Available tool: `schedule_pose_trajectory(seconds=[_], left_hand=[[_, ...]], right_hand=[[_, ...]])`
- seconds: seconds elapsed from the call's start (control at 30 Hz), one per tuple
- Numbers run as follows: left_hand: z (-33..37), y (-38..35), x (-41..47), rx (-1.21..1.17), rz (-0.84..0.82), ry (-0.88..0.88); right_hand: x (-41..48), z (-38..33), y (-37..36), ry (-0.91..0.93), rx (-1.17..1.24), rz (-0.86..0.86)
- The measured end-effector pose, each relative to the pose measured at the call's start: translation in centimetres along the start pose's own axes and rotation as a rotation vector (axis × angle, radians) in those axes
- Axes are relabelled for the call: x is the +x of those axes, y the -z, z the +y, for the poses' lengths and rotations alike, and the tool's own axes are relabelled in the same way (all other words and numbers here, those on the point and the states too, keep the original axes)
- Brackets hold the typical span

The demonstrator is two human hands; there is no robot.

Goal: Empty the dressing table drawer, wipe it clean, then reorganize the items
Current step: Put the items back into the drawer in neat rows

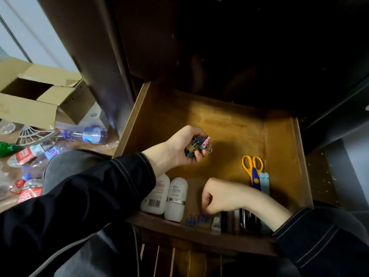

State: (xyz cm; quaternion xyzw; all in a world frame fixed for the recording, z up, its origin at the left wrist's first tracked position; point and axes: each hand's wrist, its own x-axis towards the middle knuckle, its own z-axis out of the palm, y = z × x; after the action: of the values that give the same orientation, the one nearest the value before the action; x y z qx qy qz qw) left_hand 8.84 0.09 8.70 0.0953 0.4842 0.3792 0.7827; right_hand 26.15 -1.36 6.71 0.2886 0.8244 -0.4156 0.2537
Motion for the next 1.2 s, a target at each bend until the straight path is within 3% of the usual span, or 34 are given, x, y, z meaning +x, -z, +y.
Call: schedule_pose_trajectory(seconds=[0.3,0.5,1.2], left_hand=[[0.0,-0.4,-0.3,0.028,0.003,0.001],[0.2,-0.5,-0.5,0.013,0.022,-0.007],[0.5,-0.4,-0.8,0.028,0.056,-0.037]], right_hand=[[0.5,0.0,-0.6,0.002,-0.077,-0.059],[0.8,-0.3,-0.1,0.035,0.043,0.086],[1.4,-0.9,-1.3,0.153,-0.051,0.064]])
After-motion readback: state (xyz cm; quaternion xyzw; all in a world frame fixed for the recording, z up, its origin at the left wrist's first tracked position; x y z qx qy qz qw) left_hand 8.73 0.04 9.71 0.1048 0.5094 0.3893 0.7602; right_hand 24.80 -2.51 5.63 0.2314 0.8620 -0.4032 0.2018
